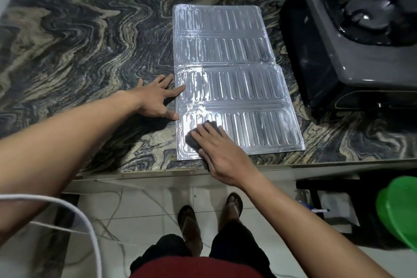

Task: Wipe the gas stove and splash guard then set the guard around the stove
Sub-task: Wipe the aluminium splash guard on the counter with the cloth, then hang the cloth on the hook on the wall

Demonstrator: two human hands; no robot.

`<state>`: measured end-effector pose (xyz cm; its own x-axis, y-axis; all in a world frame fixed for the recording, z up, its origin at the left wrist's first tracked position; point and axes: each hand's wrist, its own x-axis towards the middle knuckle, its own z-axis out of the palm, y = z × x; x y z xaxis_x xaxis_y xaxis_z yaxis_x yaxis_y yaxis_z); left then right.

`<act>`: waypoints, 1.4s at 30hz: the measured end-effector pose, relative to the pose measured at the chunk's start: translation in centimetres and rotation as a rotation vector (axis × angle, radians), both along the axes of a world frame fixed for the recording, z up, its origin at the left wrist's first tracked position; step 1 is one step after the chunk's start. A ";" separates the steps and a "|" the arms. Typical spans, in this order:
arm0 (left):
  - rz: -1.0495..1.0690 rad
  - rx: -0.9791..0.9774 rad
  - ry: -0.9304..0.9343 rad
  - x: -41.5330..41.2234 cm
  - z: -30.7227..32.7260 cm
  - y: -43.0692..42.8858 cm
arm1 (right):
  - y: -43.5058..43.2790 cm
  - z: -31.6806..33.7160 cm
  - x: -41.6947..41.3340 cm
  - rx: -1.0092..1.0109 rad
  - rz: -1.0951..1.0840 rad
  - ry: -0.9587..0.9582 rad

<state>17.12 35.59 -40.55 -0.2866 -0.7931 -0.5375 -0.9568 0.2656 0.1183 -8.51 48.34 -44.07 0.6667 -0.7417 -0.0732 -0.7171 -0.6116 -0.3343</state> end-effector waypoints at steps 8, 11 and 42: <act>0.034 -0.046 -0.036 -2.9 1.2 1.2 | -0.7 -0.3 -4.1 -0.001 -0.296 0.018; 0.021 -0.039 -0.005 -3.9 1.0 1.7 | -0.6 -0.2 -4.1 0.008 -0.282 -0.001; 0.248 -0.183 0.463 -15.4 6.2 6.1 | -4.9 6.9 -16.0 0.594 -0.744 -0.918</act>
<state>1.70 41.71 -34.33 -0.2533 -0.9353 -0.2471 -0.8524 0.0951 0.5142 -24.48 43.43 -37.19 0.0984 -0.9619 -0.2549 -0.1861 0.2339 -0.9543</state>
